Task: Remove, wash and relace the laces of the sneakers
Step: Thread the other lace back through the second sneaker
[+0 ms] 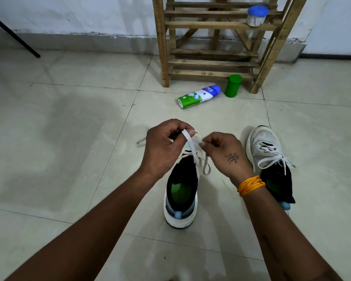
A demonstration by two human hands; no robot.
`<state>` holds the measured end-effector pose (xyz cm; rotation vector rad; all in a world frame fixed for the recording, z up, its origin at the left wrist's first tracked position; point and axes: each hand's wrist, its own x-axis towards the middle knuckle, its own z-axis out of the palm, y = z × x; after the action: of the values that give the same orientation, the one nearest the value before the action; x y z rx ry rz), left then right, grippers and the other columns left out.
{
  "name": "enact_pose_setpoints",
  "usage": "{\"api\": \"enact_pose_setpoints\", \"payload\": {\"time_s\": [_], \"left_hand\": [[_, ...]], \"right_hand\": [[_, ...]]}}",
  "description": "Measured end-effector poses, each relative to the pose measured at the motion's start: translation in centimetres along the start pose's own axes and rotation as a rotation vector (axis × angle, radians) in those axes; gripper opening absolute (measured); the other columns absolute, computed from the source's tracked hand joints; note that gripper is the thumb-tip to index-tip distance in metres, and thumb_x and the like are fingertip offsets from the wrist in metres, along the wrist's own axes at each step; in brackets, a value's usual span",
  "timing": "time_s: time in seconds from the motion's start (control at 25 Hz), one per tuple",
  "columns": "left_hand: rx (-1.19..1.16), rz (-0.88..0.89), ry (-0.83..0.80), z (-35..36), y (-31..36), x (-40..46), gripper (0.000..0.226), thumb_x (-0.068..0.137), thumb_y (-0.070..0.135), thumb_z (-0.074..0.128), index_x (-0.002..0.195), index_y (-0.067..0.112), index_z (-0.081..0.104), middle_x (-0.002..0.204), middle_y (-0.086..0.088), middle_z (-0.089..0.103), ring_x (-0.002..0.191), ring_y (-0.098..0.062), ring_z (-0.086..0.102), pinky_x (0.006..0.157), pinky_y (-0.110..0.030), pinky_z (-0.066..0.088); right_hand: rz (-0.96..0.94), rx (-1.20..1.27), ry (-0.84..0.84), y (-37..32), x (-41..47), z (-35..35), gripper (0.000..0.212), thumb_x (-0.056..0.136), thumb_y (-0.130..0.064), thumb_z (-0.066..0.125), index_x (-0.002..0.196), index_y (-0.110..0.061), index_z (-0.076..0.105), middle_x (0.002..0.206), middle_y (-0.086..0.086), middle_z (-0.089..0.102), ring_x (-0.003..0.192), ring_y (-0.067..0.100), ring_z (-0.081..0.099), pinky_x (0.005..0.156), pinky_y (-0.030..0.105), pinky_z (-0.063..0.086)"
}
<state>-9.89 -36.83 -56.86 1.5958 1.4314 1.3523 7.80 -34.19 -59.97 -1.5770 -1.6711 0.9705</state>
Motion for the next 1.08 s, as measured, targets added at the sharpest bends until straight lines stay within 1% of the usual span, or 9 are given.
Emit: {"api": "enact_pose_setpoints", "payload": {"time_s": [0.08, 0.28, 0.4, 0.48, 0.56, 0.68, 0.88, 0.96, 1.08], "left_hand": [[-0.006, 0.005, 0.006, -0.4, -0.3, 0.2, 0.004, 0.091, 0.008, 0.075, 0.088, 0.009, 0.076, 0.083, 0.008, 0.074, 0.078, -0.003, 0.067, 0.073, -0.019, 0.05], [0.031, 0.037, -0.03, -0.1, -1.1, -0.4, 0.004, 0.092, 0.009, 0.075, 0.089, 0.009, 0.076, 0.082, 0.005, 0.074, 0.077, -0.008, 0.067, 0.069, -0.026, 0.051], [0.025, 0.016, -0.006, -0.2, -1.1, -0.5, 0.003, 0.092, 0.01, 0.074, 0.089, 0.01, 0.076, 0.082, 0.007, 0.074, 0.076, -0.006, 0.066, 0.069, -0.021, 0.05], [0.025, 0.002, 0.005, -0.5, -1.0, -0.3, 0.004, 0.092, 0.012, 0.074, 0.089, 0.011, 0.076, 0.082, 0.008, 0.074, 0.075, -0.007, 0.066, 0.069, -0.024, 0.051], [0.015, 0.001, -0.014, -0.6, -1.0, -0.2, 0.004, 0.092, 0.01, 0.074, 0.089, 0.01, 0.076, 0.081, 0.007, 0.074, 0.074, -0.006, 0.066, 0.069, -0.022, 0.05], [-0.006, 0.01, -0.013, -0.3, -0.9, -0.4, 0.006, 0.092, 0.007, 0.073, 0.088, 0.01, 0.076, 0.082, 0.006, 0.075, 0.076, -0.006, 0.068, 0.071, -0.021, 0.051], [0.01, -0.014, 0.053, -0.7, -1.0, -0.4, 0.006, 0.091, 0.007, 0.074, 0.087, 0.011, 0.077, 0.083, 0.008, 0.075, 0.077, -0.003, 0.067, 0.07, -0.015, 0.049], [0.014, -0.012, 0.033, -0.6, -1.1, -0.5, 0.005, 0.091, 0.008, 0.074, 0.088, 0.009, 0.077, 0.083, 0.005, 0.075, 0.077, -0.005, 0.068, 0.069, -0.017, 0.048], [0.001, -0.011, 0.011, -0.3, -1.2, -0.7, 0.004, 0.091, 0.005, 0.074, 0.089, 0.007, 0.077, 0.083, 0.005, 0.075, 0.077, -0.005, 0.069, 0.07, -0.016, 0.049]], "right_hand": [[0.048, -0.361, 0.071, 1.2, -0.1, -0.3, 0.012, 0.091, -0.032, 0.069, 0.083, -0.023, 0.072, 0.072, -0.004, 0.066, 0.076, 0.022, 0.065, 0.064, 0.031, 0.042], [-0.08, 0.155, -0.023, -2.1, -1.2, 1.6, 0.007, 0.095, -0.033, 0.07, 0.09, -0.031, 0.072, 0.056, -0.009, 0.053, 0.054, 0.007, 0.049, 0.056, 0.021, 0.038], [-0.068, 0.062, 0.044, -1.3, -1.1, 2.2, 0.017, 0.095, -0.026, 0.065, 0.079, -0.027, 0.066, 0.056, -0.011, 0.054, 0.054, 0.008, 0.049, 0.059, 0.027, 0.039], [-0.061, -0.006, 0.104, -0.7, -1.1, 1.7, 0.008, 0.094, -0.022, 0.065, 0.09, -0.028, 0.068, 0.062, -0.007, 0.06, 0.059, 0.01, 0.057, 0.062, 0.029, 0.042], [-0.114, 0.171, 0.019, -1.6, -1.4, 1.6, 0.009, 0.097, -0.025, 0.066, 0.104, -0.029, 0.069, 0.066, 0.0, 0.062, 0.064, 0.015, 0.061, 0.064, 0.028, 0.048], [-0.11, 0.329, -0.064, -2.5, -1.3, 2.2, 0.014, 0.099, -0.031, 0.065, 0.088, -0.022, 0.069, 0.073, 0.011, 0.063, 0.068, 0.023, 0.058, 0.067, 0.041, 0.05], [0.042, -0.171, 0.13, 0.1, -1.1, 1.2, 0.007, 0.096, -0.03, 0.064, 0.094, -0.025, 0.069, 0.071, -0.008, 0.06, 0.076, 0.019, 0.061, 0.063, 0.03, 0.038], [-0.023, 0.049, 0.01, -1.0, -1.5, 1.7, 0.009, 0.096, -0.03, 0.066, 0.105, -0.028, 0.068, 0.07, 0.0, 0.062, 0.069, 0.018, 0.061, 0.061, 0.028, 0.044], [-0.068, 0.333, -0.084, -2.3, -1.8, 2.7, 0.019, 0.099, -0.03, 0.065, 0.087, -0.016, 0.066, 0.073, 0.019, 0.058, 0.061, 0.019, 0.05, 0.058, 0.034, 0.041]]}}
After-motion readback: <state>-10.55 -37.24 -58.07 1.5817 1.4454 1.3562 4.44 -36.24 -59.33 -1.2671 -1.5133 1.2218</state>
